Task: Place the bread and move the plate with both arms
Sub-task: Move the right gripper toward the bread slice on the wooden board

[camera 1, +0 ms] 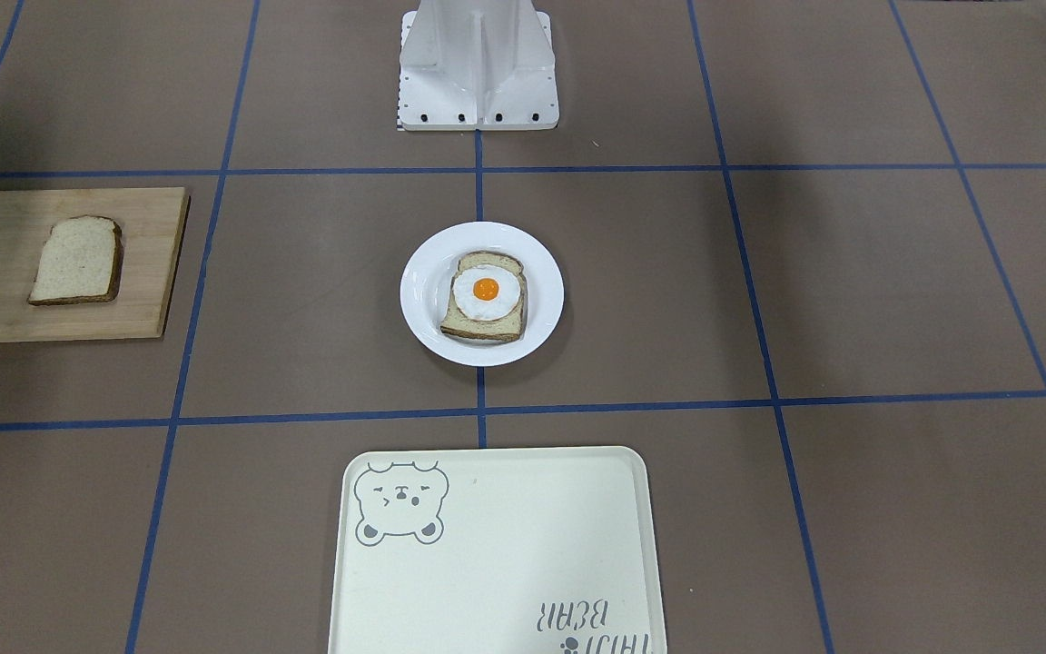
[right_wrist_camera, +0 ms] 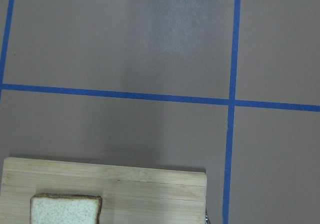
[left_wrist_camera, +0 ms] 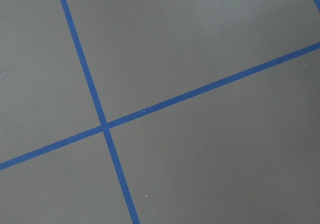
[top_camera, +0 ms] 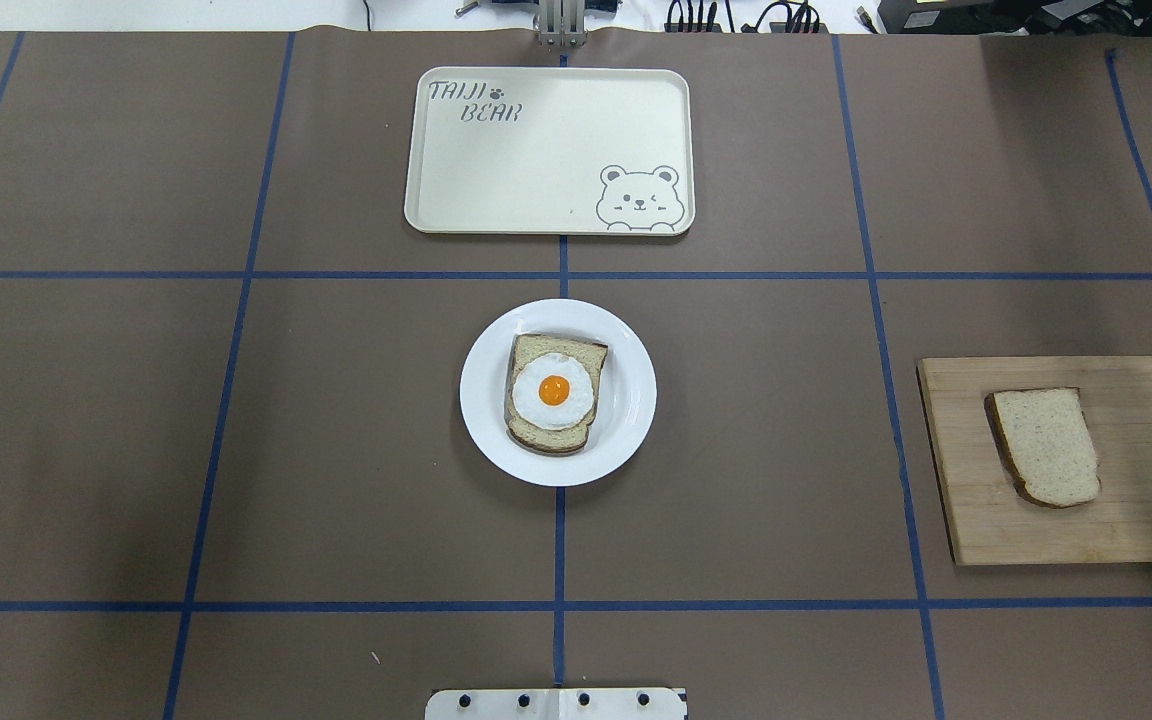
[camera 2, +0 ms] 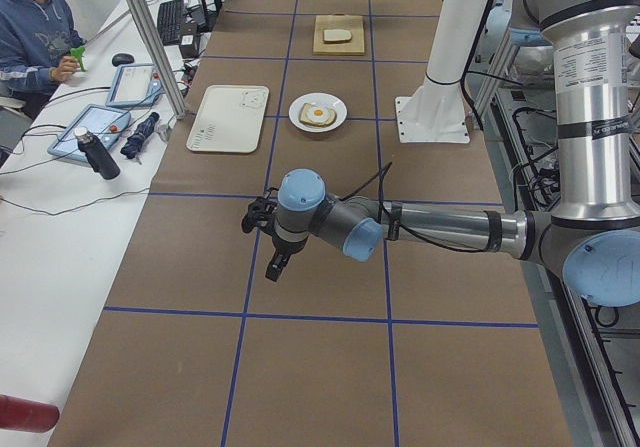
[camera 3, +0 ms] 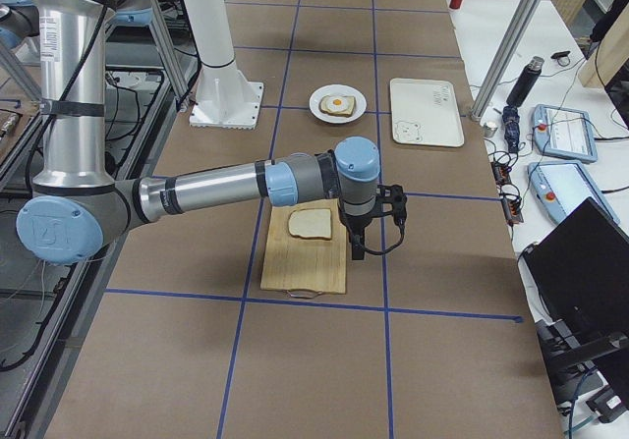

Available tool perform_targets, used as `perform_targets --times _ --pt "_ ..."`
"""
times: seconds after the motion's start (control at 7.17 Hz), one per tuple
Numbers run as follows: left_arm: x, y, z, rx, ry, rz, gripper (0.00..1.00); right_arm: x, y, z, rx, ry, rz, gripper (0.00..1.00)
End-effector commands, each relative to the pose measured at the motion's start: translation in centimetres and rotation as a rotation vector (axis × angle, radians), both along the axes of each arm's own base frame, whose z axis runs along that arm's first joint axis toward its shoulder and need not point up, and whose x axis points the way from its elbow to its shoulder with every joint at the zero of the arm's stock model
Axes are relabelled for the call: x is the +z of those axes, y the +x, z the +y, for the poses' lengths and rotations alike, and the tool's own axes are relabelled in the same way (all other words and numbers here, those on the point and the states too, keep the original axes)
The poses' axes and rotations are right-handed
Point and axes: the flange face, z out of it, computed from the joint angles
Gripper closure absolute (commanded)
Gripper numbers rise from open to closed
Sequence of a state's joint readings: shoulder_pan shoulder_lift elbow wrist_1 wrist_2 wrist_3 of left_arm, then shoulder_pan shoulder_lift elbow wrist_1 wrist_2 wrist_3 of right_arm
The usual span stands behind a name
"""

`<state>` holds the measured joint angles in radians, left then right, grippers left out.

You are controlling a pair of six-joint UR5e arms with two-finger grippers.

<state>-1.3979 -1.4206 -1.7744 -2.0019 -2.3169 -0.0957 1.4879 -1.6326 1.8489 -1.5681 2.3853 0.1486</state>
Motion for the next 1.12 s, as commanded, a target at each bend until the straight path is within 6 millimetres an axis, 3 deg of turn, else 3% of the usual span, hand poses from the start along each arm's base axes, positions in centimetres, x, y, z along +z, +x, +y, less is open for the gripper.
perform_targets --times 0.0,0.14,0.42,0.56,0.84,0.98 --pt "-0.3 0.1 -0.1 -0.076 -0.081 0.029 0.01 0.0 -0.8 0.4 -0.022 -0.019 -0.069 0.0" --pt "-0.4 0.1 -0.1 -0.082 -0.084 0.032 0.01 0.4 -2.2 0.3 -0.05 -0.031 -0.076 0.0" --pt "-0.4 0.1 -0.2 -0.084 -0.086 0.032 0.01 0.6 -7.0 -0.4 -0.126 -0.038 -0.03 0.0" --pt "-0.5 0.1 -0.3 -0.085 -0.086 0.032 0.01 0.6 -9.4 -0.8 -0.085 -0.071 -0.045 0.0" --pt "-0.8 0.2 -0.4 -0.1 -0.099 0.04 0.01 3.9 -13.9 -0.5 -0.011 -0.068 -0.11 0.02" --pt "-1.2 0.3 -0.5 -0.099 -0.091 0.042 0.01 3.6 -15.9 0.5 0.033 -0.077 -0.133 0.04"
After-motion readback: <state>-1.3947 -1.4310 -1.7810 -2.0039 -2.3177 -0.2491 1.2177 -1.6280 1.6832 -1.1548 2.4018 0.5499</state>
